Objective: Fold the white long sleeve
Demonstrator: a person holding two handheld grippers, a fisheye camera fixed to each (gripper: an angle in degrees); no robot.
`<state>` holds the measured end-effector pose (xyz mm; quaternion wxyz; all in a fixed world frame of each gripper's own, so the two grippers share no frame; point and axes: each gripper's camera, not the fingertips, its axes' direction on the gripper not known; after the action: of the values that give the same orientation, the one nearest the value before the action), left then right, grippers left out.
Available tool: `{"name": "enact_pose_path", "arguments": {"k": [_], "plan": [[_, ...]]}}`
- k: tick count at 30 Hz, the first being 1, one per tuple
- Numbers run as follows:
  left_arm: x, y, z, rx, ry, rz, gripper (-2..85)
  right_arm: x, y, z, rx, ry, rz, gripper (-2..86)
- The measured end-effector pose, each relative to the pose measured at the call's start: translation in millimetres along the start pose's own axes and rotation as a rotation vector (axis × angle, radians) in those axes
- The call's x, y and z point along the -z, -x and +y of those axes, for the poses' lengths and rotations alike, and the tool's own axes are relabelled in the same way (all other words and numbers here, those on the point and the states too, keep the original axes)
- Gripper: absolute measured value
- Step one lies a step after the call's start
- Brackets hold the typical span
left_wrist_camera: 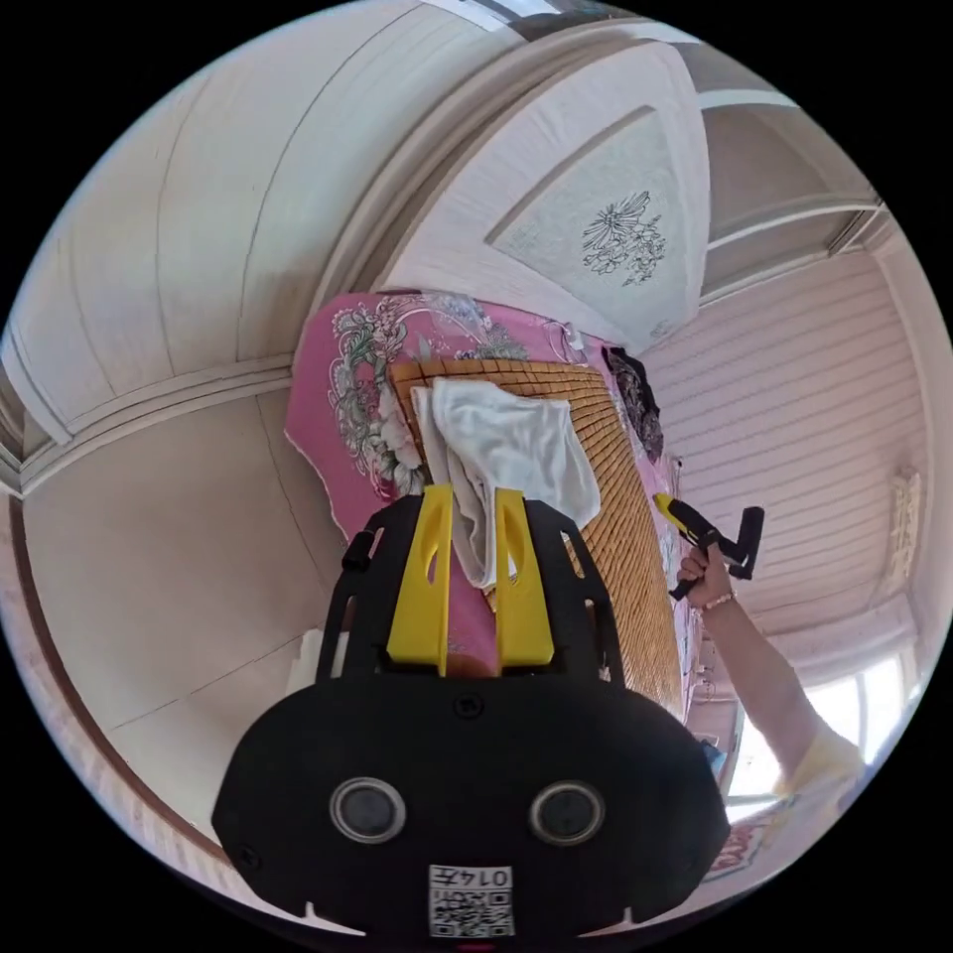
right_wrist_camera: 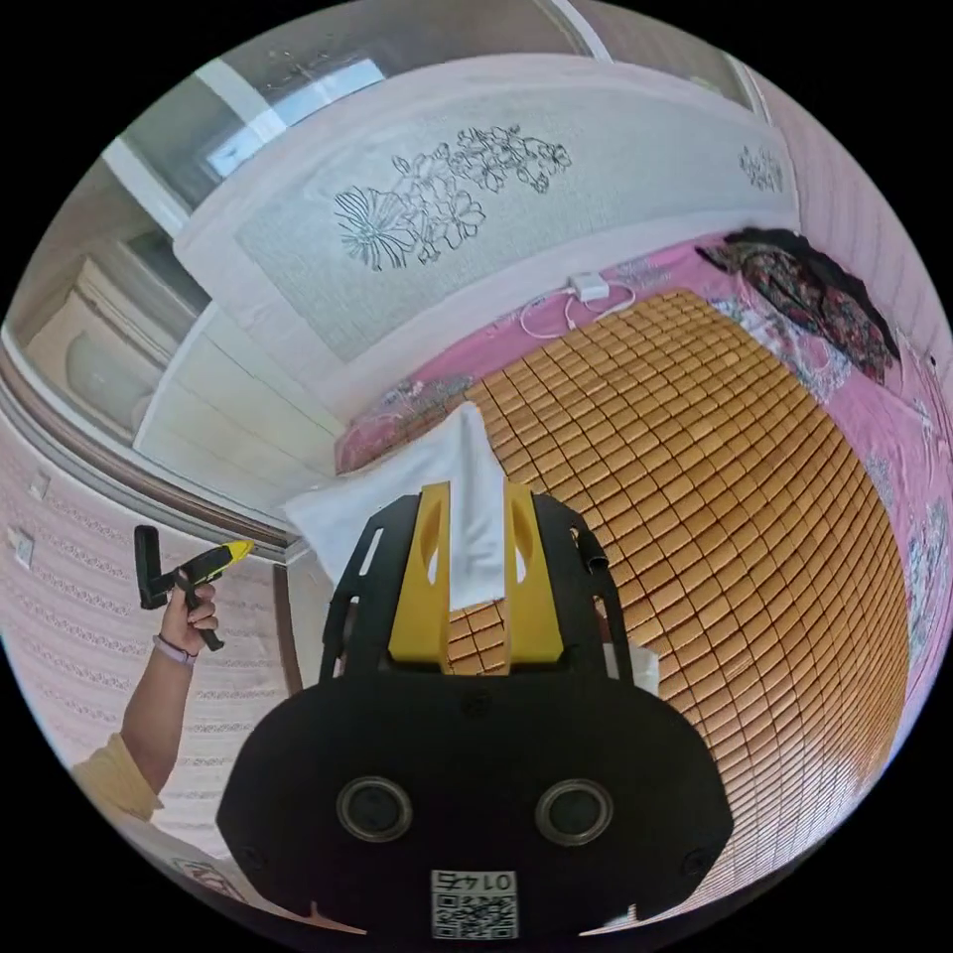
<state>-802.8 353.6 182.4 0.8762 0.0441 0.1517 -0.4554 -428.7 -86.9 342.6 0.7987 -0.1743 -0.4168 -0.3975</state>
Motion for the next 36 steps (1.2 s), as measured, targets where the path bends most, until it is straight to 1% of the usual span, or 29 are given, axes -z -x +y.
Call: {"name": "enact_pose_path", "arguments": {"k": [2,3,4,5,6,7,8,9,10,11,12,13,14,15,16,17,18,19,20,21,22,23,24,26,27,29,30,32,36], "plan": [[-2.9,-18.4,35.8,-0.139,0.024,-0.034,5.3,1.8,-22.5,45.8,0.012,0.023,-0.030,8.0],[-2.9,-26.0,46.0,-0.174,0.031,-0.043,4.8,10.2,-36.3,86.8,0.034,0.044,-0.023,8.0],[-3.1,-44.7,66.7,-0.249,0.049,-0.047,3.9,24.5,-48.6,134.8,0.040,0.072,0.018,8.0],[-3.3,-67.8,88.3,-0.337,0.066,-0.034,2.5,34.2,-54.2,160.7,0.033,0.083,0.046,8.0],[-3.7,-80.8,99.2,-0.382,0.075,-0.027,1.5,58.4,-63.5,215.2,0.003,0.098,0.093,7.8],[-5.0,-109.6,121.5,-0.475,0.091,-0.010,0.1,88.3,-69.7,270.7,-0.050,0.109,0.134,7.7],[-7.5,-142.3,145.0,-0.587,0.100,0.017,-0.4,105.4,-71.2,298.8,-0.084,0.106,0.163,7.6],[-9.5,-160.0,157.3,-0.647,0.104,0.032,-0.5,143.3,-70.6,355.1,-0.163,0.078,0.228,7.4],[-15.8,-197.4,182.2,-0.768,0.120,0.064,-0.8,183.6,-65.5,410.2,-0.247,0.034,0.294,7.0],[-24.7,-235.6,206.9,-0.883,0.147,0.095,-0.8,204.0,-61.6,437.2,-0.293,0.007,0.330,6.8],[-29.6,-255.5,219.8,-0.936,0.161,0.120,-0.9,244.0,-51.2,489.8,-0.386,-0.054,0.398,6.4],[-39.6,-295.6,247.0,-1.043,0.190,0.198,-0.9,281.7,-37.4,540.5,-0.469,-0.127,0.459,5.9],[-49.9,-335.1,275.9,-1.137,0.217,0.291,-0.9,299.1,-29.7,565.0,-0.506,-0.163,0.487,5.6],[-55.5,-354.7,290.9,-1.180,0.233,0.337,-0.9,330.3,-13.9,611.9,-0.576,-0.231,0.543,5.2],[-67.7,-393.3,322.1,-1.254,0.272,0.425,-0.9,356.4,2.1,655.7,-0.636,-0.284,0.596,4.9],[-80.0,-430.6,354.3,-1.304,0.309,0.503,-0.8,367.7,9.9,676.6,-0.662,-0.305,0.622,4.8],[-85.8,-448.9,370.8,-1.325,0.331,0.542,-0.8,387.1,24.7,716.8,-0.716,-0.341,0.671,4.7],[-96.3,-484.1,404.2,-1.364,0.380,0.621,-0.6,403.9,38.1,755.3,-0.774,-0.375,0.711,4.7],[-104.9,-519.1,440.0,-1.415,0.431,0.706,-0.2,411.6,44.4,773.9,-0.802,-0.394,0.727,4.8],[-108.7,-535.8,458.1,-1.440,0.452,0.745,0.0,425.9,56.5,809.6,-0.855,-0.436,0.758,5.1],[-116.1,-567.7,494.4,-1.489,0.490,0.810,1.2,438.6,66.8,842.4,-0.906,-0.468,0.790,5.4],[-123.6,-597.7,529.8,-1.531,0.521,0.863,2.6,444.5,71.3,857.4,-0.927,-0.481,0.808,5.6],[-127.7,-612.2,547.0,-1.550,0.535,0.884,3.3,455.5,78.7,885.0,-0.963,-0.499,0.846,6.1],[-147.3,-669.8,612.5,-1.605,0.621,0.940,6.6,471.1,84.8,919.5,-1.004,-0.503,0.910,6.8],[-151.6,-683.4,627.9,-1.626,0.640,0.952,6.9,481.7,85.4,938.2,-1.023,-0.495,0.950,7.5],[-170.1,-739.7,690.1,-1.706,0.669,0.973,7.7,499.0,82.1,960.5,-1.033,-0.479,1.009,8.3],[-174.8,-753.5,705.1,-1.726,0.668,0.975,7.9,511.6,77.4,972.0,-1.027,-0.466,1.041,9.0],[-194.6,-807.3,764.1,-1.802,0.640,0.961,8.8,532.5,66.7,987.7,-1.030,-0.461,1.086,9.9],[-228.3,-883.0,846.7,-1.844,0.607,0.879,10.2,584.9,32.7,1025.4,-1.045,-0.518,1.125,12.0]]}}
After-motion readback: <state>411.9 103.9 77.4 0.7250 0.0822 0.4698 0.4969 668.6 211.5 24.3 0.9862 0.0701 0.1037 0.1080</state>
